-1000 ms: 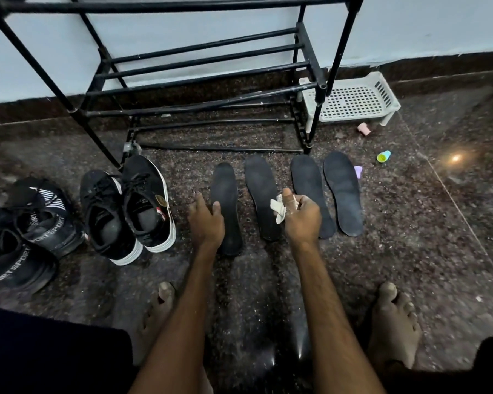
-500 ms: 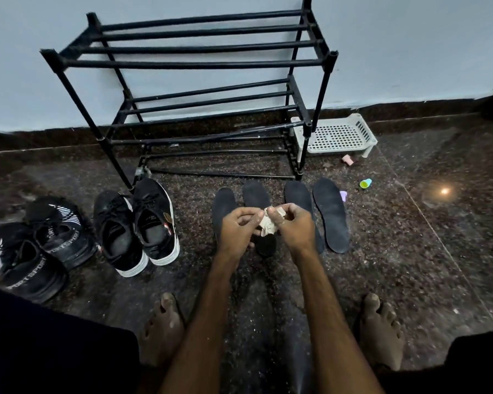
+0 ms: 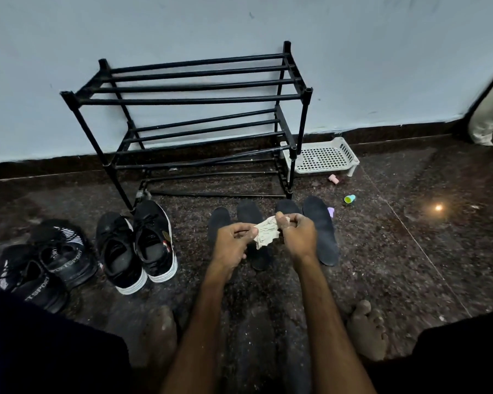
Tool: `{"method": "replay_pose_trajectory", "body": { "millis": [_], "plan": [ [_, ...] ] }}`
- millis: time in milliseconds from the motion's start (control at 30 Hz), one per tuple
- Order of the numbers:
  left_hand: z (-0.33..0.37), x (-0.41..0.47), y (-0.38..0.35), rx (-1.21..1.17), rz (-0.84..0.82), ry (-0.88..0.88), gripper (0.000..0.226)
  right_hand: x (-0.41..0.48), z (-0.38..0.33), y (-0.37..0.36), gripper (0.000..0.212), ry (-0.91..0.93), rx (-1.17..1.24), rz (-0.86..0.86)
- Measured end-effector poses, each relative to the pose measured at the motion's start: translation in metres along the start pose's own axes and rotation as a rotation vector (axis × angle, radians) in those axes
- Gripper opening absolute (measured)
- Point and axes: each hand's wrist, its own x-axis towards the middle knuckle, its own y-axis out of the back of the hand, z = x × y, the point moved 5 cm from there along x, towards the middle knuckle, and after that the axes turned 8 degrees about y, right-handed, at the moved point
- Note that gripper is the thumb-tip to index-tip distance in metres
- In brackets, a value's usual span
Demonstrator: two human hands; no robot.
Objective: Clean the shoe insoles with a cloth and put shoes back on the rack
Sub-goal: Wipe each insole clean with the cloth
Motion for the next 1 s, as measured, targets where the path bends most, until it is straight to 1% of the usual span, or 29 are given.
{"method": "replay_pose_trajectory", "body": {
  "millis": [67,133,167,233,267,333,367,433,533,600,633,733,800,900,933,1000],
  "plan": [
    [0.003,-0.003,-0.009,0.113,-0.052,-0.019,0.012,-0.002,-0.005,0.002,0.026,0.01,0.011,0.018],
    [0.003,-0.004,-0.017,0.235,-0.138,-0.008,0.017,-0.002,-0.008,0.003,0.025,0.007,0.028,0.028],
    [0.001,-0.004,-0.02,0.244,-0.181,0.029,0.017,-0.002,-0.007,0.003,0.026,0.005,0.044,0.025],
    [0.0,-0.007,-0.027,0.166,-0.238,0.138,0.015,-0.003,-0.008,0.003,0.028,-0.005,0.052,0.011],
    [0.001,-0.009,-0.03,0.085,-0.229,0.192,0.016,-0.001,-0.008,0.003,0.03,-0.019,0.056,-0.002],
    [0.004,-0.008,-0.03,-0.121,-0.153,0.265,0.022,0.004,-0.005,0.002,0.037,-0.059,0.101,-0.028],
    [0.005,-0.006,-0.03,-0.212,-0.113,0.279,0.025,0.006,-0.003,0.002,0.041,-0.08,0.142,-0.042],
    [0.01,-0.005,-0.033,-0.295,-0.057,0.256,0.028,0.008,0.002,0.0,0.045,-0.117,0.19,-0.059],
    [0.014,-0.006,-0.042,-0.326,0.013,0.184,0.026,0.005,0.01,-0.002,0.034,-0.169,0.248,-0.097],
    [0.011,-0.007,-0.045,-0.217,0.045,0.136,0.022,0.003,0.015,0.0,0.031,-0.2,0.301,-0.1],
    [0.009,-0.005,-0.045,-0.136,0.043,0.106,0.021,0.005,0.016,0.005,0.031,-0.183,0.292,-0.064],
    [-0.003,0.002,-0.043,0.063,-0.044,0.031,0.017,0.013,0.009,0.028,0.032,-0.053,0.131,0.075],
    [-0.009,0.001,-0.042,0.126,-0.164,0.017,0.023,0.015,0.004,0.034,0.033,0.009,0.12,0.11],
    [-0.011,-0.002,-0.043,0.173,-0.322,0.041,0.03,0.011,0.003,0.029,0.027,-0.015,0.243,0.118],
    [-0.01,-0.003,-0.042,0.167,-0.355,0.048,0.029,0.011,0.007,0.024,0.029,-0.041,0.268,0.107],
    [-0.006,-0.005,-0.04,0.101,-0.39,0.053,0.017,0.01,0.016,0.015,0.038,-0.112,0.293,0.062]
  ]
}}
